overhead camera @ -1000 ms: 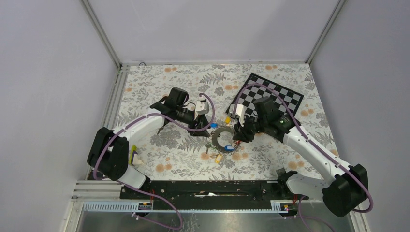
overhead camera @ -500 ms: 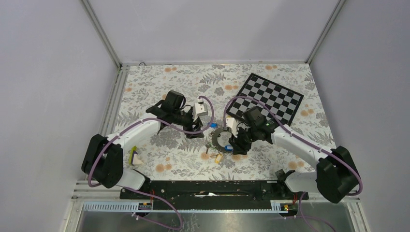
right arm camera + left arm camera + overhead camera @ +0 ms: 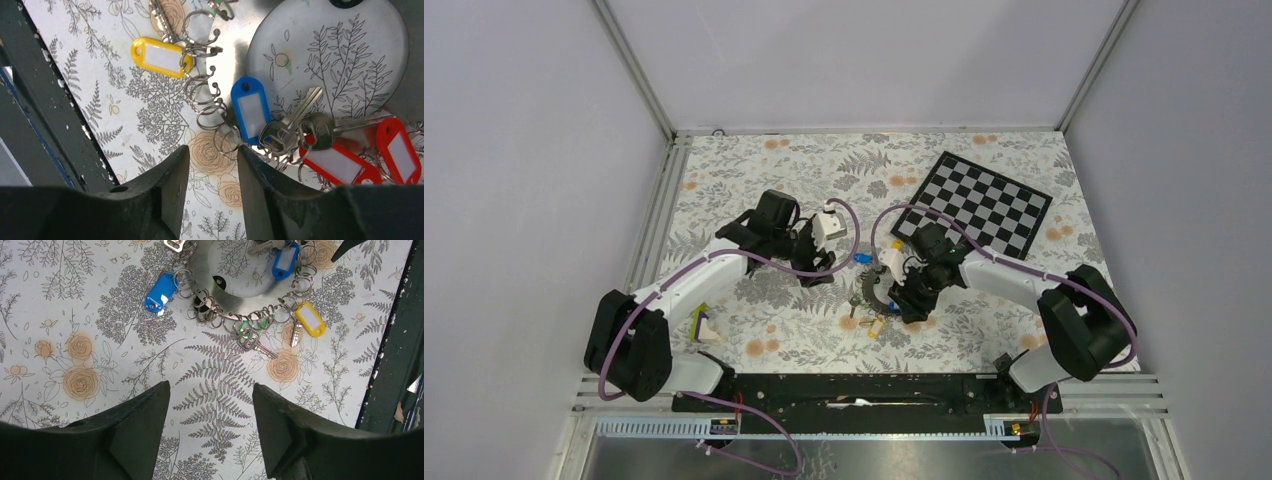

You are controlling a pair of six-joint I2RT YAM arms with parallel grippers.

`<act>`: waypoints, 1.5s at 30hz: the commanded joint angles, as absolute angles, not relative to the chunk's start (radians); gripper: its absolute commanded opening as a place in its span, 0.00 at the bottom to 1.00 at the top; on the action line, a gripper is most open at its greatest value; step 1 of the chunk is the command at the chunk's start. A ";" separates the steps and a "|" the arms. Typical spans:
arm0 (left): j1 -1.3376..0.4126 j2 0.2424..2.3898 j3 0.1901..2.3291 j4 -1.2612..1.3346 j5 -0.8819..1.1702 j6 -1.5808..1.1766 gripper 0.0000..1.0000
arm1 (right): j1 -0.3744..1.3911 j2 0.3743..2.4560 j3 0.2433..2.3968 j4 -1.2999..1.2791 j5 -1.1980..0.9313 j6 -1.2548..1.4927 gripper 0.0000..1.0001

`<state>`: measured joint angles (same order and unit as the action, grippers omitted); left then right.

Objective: Put the keys on the keyring

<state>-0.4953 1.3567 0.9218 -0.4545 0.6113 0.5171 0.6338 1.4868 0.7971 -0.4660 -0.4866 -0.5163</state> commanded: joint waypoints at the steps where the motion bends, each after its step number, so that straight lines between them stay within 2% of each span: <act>1: -0.488 1.325 0.916 -0.440 0.598 0.510 0.69 | 0.644 1.526 0.859 -0.471 -0.464 -0.489 0.47; 17: -0.479 1.331 0.913 -0.440 0.622 0.511 0.70 | 0.647 1.612 0.891 -0.495 -0.442 -0.488 0.42; 21: -0.478 1.332 0.913 -0.440 0.625 0.510 0.71 | 0.646 1.612 0.898 -0.508 -0.443 -0.492 0.35; 27: -0.478 1.334 0.914 -0.440 0.626 0.510 0.71 | 0.647 1.595 0.908 -0.519 -0.441 -0.496 0.14; 35: -0.479 1.336 0.915 -0.440 0.624 0.509 0.72 | 0.646 1.573 0.922 -0.529 -0.455 -0.511 0.00; 45: -0.478 1.330 0.916 -0.440 0.623 0.506 0.72 | 0.647 1.529 0.914 -0.533 -0.485 -0.527 0.00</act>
<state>-0.4843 1.3560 0.9199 -0.4553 0.6090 0.5144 0.6369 1.5780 0.8864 -0.5137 -0.4629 -0.5056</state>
